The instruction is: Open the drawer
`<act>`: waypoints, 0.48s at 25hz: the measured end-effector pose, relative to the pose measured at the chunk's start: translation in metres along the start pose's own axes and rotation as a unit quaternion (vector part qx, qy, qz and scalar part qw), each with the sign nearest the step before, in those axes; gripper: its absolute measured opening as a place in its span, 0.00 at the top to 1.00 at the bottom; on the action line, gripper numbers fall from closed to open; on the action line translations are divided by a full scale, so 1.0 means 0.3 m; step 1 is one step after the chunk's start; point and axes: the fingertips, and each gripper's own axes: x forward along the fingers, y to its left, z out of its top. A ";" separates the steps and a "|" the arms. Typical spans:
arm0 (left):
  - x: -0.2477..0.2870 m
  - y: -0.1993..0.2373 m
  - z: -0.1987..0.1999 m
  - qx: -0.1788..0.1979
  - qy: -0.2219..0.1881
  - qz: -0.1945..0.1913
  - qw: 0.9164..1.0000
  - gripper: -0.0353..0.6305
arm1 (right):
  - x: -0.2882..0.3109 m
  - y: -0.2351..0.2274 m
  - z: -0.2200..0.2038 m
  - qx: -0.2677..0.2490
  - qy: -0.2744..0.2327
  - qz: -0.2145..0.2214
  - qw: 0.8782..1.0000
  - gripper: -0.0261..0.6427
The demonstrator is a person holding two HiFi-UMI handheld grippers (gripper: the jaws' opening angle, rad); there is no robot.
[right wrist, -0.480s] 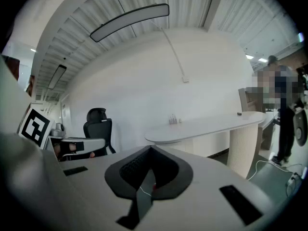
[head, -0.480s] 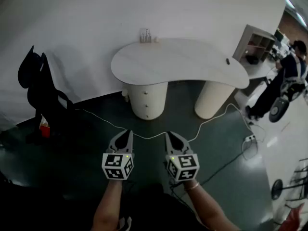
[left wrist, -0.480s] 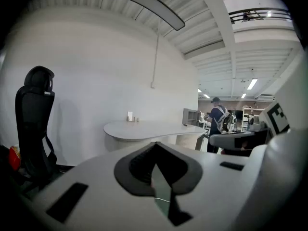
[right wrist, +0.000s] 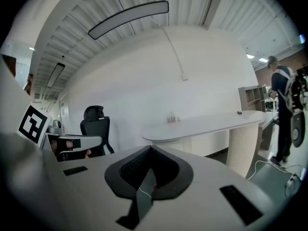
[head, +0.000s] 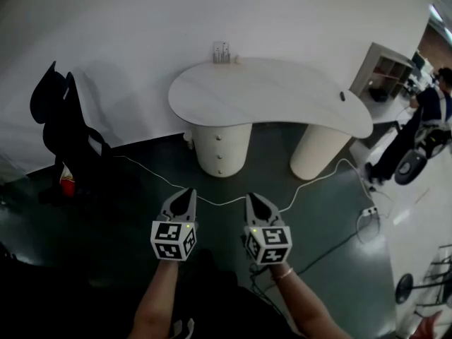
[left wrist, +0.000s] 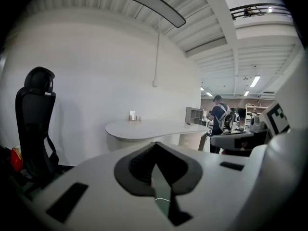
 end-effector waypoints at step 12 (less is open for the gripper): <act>0.320 0.217 0.021 -0.017 0.020 -0.027 0.999 0.94 | 0.413 -0.013 0.043 -0.011 0.032 -0.016 0.999 0.95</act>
